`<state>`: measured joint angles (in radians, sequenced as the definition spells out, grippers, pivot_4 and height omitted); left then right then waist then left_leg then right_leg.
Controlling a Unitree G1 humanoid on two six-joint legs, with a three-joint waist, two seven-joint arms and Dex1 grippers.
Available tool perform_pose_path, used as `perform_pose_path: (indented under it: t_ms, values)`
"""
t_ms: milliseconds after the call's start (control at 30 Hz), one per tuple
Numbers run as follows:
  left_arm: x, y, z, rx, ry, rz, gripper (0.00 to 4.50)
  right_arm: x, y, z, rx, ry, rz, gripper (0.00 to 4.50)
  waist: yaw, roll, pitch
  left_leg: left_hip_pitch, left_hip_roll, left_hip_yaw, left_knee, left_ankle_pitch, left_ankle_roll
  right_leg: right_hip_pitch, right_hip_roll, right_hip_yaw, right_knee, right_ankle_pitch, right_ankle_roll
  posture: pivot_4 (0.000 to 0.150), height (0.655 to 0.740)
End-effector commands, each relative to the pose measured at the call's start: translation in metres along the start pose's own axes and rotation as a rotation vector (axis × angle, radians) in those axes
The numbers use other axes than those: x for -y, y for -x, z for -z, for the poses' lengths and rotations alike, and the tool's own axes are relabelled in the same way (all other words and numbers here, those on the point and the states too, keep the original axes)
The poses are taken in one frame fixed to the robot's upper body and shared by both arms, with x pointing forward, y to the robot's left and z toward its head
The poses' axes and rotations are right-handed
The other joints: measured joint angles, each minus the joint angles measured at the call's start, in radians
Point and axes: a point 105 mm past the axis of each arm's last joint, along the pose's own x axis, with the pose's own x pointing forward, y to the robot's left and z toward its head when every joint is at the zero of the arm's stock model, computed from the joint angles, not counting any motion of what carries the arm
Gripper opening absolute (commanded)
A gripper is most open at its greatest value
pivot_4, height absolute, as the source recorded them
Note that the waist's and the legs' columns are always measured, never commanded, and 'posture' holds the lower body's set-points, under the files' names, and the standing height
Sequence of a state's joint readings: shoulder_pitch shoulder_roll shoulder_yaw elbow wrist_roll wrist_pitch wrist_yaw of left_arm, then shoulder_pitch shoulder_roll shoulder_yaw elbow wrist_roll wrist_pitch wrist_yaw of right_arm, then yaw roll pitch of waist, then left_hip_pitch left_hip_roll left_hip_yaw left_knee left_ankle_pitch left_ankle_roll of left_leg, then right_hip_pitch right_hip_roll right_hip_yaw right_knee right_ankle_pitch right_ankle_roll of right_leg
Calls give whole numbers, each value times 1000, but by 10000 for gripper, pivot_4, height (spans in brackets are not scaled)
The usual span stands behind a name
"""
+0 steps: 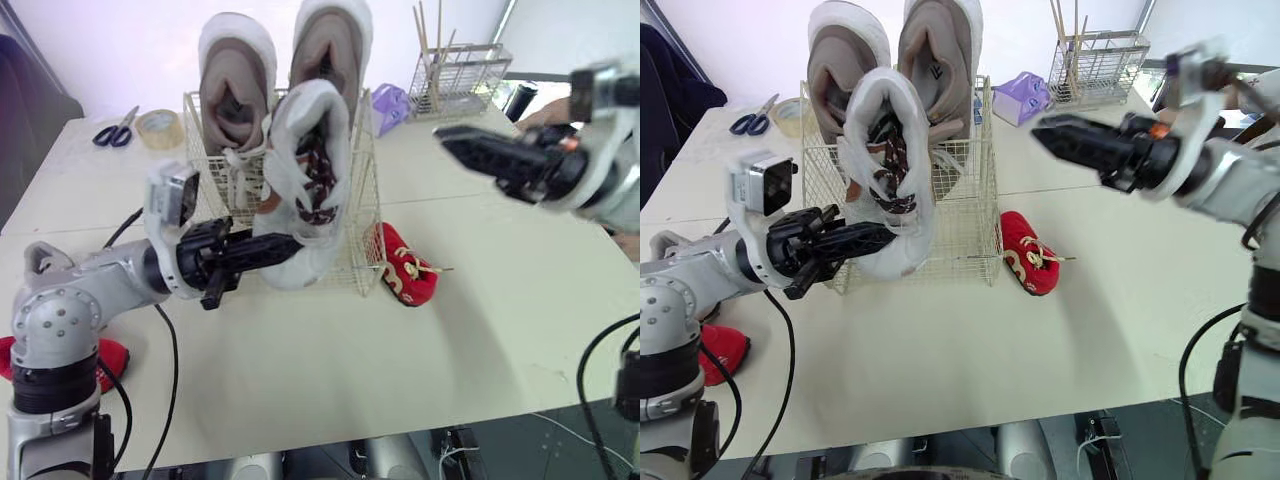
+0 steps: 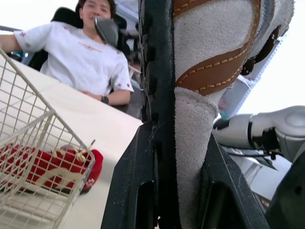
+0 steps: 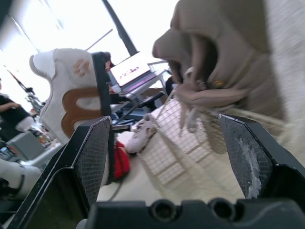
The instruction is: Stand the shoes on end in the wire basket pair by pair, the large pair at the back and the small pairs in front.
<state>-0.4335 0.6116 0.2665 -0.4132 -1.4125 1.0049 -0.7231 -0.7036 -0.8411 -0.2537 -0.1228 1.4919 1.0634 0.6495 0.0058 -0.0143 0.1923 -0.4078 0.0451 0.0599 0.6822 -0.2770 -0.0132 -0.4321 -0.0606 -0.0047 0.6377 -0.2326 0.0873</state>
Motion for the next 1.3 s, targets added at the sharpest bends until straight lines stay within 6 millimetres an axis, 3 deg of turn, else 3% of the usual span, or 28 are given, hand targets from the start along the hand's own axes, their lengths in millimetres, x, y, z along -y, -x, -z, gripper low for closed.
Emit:
perform_pose_path:
  t_ms: [33, 400, 1033, 1133, 1300]
  values:
    - [6, -4, -8, 52, -10, 53, 4293, -18, -16, 11, 23, -43, -87, 39047, 0, 0, 0, 0, 0, 0, 0, 0, 0, 0, 0, 0, 0, 0, 0, 1500, 7400]
    - [6, -8, -6, 42, 27, 101, 4293, -30, -34, 30, -39, -26, -147, 39047, 4, 0, 0, -1, -1, -1, 1, 0, 0, 1, 0, 0, -4, 0, 0, 1500, 7400]
    - [0, -14, 3, 24, 46, 121, 4293, -48, -59, 32, -54, -24, -280, 39047, 3, 0, 0, -1, -1, -2, 0, 0, 0, 1, 1, 0, -4, 0, 0, 1500, 7400]
    - [0, -15, 4, 20, 42, 120, 4293, -46, -61, 34, -59, -24, -273, 30894, 2, 0, 0, -1, 0, -2, 0, 0, 0, 1, 1, 0, -4, 0, 0, 1500, 7400]
    - [-3, -13, 5, 4, 36, 99, 4293, -47, -62, 34, -63, -10, -275, 7477, 3, 0, 0, -1, 0, -2, 0, 0, 0, 1, 1, 0, -4, 0, 0, 1500, 7400]
